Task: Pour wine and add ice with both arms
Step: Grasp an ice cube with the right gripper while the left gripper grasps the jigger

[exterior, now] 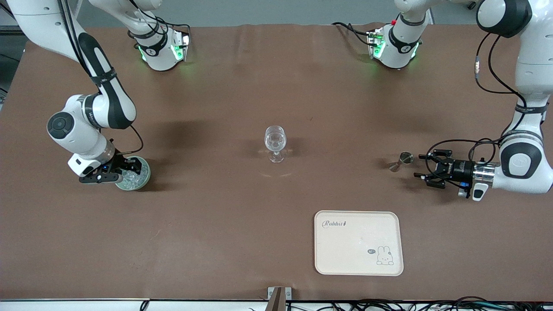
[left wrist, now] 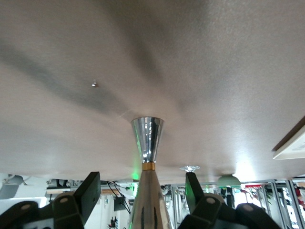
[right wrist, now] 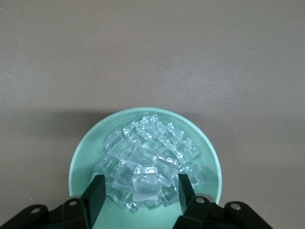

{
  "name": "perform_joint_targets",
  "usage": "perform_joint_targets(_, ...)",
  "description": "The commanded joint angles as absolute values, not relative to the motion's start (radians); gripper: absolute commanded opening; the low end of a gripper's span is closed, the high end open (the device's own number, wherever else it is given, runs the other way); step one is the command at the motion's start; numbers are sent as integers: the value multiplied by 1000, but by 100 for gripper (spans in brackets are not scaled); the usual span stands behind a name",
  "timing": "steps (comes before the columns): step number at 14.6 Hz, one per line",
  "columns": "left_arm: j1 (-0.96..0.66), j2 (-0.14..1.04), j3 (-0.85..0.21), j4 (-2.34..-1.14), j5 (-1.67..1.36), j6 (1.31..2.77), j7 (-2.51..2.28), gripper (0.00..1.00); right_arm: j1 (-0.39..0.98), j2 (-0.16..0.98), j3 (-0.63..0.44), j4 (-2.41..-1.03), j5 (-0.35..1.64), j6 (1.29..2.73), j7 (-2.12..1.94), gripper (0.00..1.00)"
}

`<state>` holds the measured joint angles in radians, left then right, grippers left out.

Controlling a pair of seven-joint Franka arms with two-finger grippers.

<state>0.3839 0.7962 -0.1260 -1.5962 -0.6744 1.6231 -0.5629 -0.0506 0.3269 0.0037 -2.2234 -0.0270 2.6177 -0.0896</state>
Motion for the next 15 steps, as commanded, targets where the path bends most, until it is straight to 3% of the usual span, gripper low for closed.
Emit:
perform_joint_targets(1, 382, 811, -130, -1601, -730, 1626, -565, 77, -49, 311, 0, -2252, -41, 2634, -97, 60)
perform_joint_targets(11, 361, 839, -153, -1635, -746, 1640, -560, 71, -52, 334, -2, -2240, -44, 2642, -97, 51)
perform_joint_targets(15, 360, 839, -155, -1643, -746, 1640, -555, 61, -54, 342, -5, -2226, -46, 2640, -97, 50)
